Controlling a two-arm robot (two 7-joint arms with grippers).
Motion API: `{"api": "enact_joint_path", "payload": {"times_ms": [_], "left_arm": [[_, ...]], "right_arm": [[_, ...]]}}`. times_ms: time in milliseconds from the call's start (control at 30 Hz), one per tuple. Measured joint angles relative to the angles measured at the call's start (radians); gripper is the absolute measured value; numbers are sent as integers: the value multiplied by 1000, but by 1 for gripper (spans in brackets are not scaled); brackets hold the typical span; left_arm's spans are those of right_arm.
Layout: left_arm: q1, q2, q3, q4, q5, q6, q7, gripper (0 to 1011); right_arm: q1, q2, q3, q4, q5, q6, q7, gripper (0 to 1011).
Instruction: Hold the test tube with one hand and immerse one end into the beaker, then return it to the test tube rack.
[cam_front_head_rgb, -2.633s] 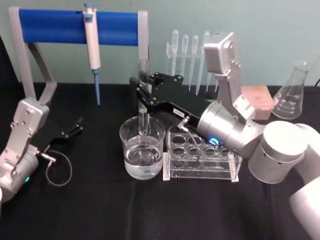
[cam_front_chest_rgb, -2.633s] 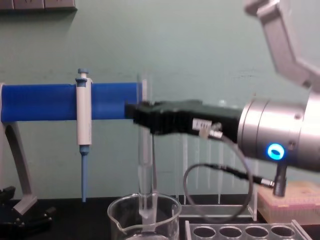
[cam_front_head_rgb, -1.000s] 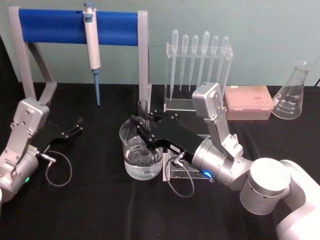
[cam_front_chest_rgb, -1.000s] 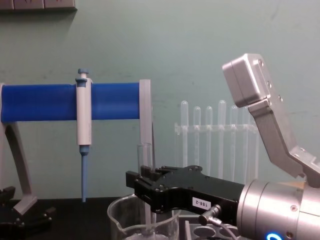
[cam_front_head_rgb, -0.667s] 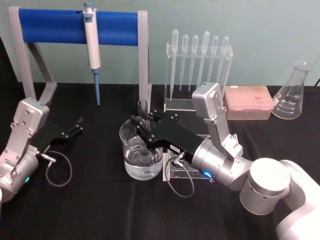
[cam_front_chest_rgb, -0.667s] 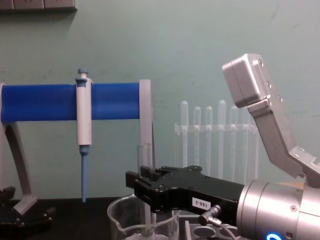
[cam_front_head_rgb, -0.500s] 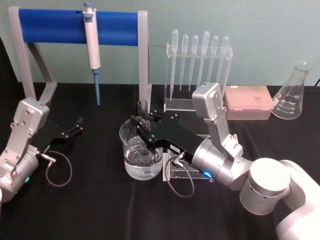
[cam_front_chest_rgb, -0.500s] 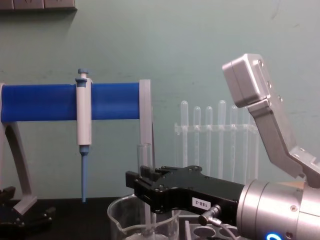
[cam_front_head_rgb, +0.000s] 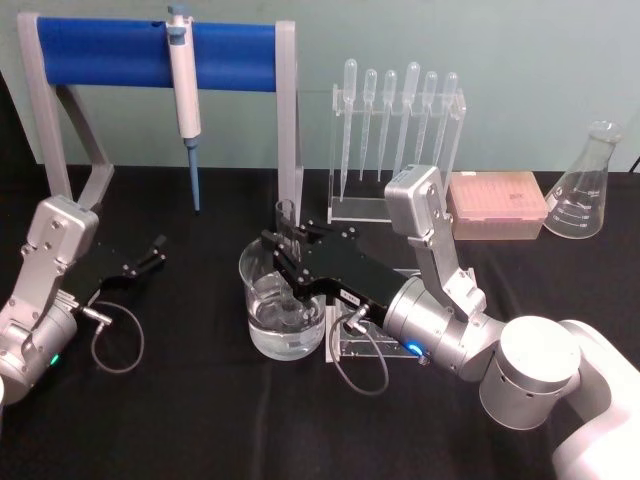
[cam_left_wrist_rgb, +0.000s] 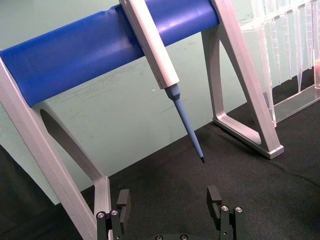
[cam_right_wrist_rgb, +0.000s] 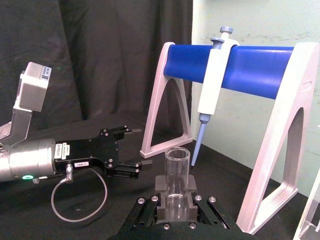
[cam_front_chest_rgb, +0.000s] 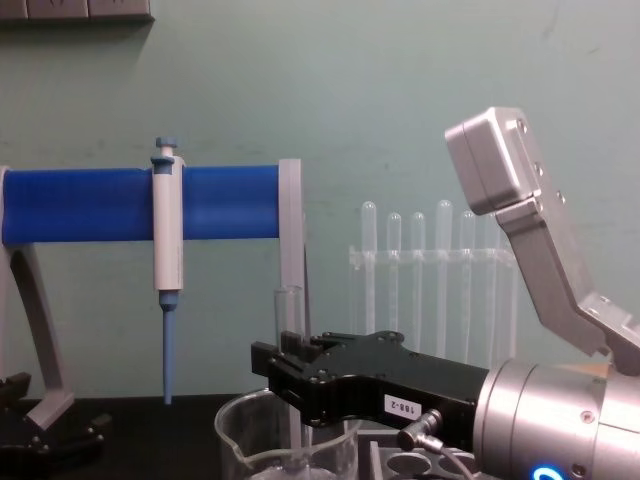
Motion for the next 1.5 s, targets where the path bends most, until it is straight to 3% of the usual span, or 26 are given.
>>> {"api": "enact_joint_path", "payload": {"times_ms": [1500], "left_arm": [[0, 0, 0, 0, 0, 0, 0, 1000]], "right_arm": [[0, 0, 0, 0, 0, 0, 0, 224]]}}
